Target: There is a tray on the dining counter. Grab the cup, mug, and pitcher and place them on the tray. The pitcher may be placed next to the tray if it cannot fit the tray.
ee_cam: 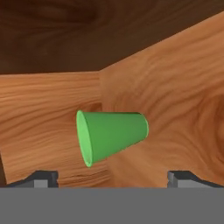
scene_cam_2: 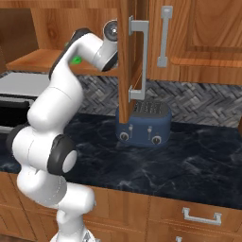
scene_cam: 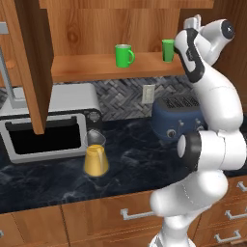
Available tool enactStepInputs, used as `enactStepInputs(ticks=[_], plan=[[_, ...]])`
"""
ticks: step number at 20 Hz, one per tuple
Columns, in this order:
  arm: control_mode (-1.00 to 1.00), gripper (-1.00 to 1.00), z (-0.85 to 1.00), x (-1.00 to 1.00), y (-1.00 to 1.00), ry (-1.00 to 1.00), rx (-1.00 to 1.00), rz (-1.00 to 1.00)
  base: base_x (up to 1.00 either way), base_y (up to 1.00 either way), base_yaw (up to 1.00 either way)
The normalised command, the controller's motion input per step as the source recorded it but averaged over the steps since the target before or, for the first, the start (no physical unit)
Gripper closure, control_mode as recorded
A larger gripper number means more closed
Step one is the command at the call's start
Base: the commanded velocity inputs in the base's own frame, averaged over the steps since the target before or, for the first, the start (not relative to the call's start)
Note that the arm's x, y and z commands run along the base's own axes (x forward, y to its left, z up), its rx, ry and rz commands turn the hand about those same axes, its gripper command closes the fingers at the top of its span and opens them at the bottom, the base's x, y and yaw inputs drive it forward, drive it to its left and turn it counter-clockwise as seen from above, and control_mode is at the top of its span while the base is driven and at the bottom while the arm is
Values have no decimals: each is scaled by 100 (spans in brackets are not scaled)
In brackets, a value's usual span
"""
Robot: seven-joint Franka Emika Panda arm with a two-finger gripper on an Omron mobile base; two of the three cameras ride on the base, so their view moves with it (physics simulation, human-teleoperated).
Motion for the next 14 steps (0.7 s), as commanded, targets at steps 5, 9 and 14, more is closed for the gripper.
enactStepInputs(ticks=[5,9,14], plan=[[-100,-100,-6,31,0,3,0,0,0,0,0],[-100,-100,-4,22,-3,4,0,0,0,0,0],[-100,-100,-7,21,0,4,0,1,0,0,0]])
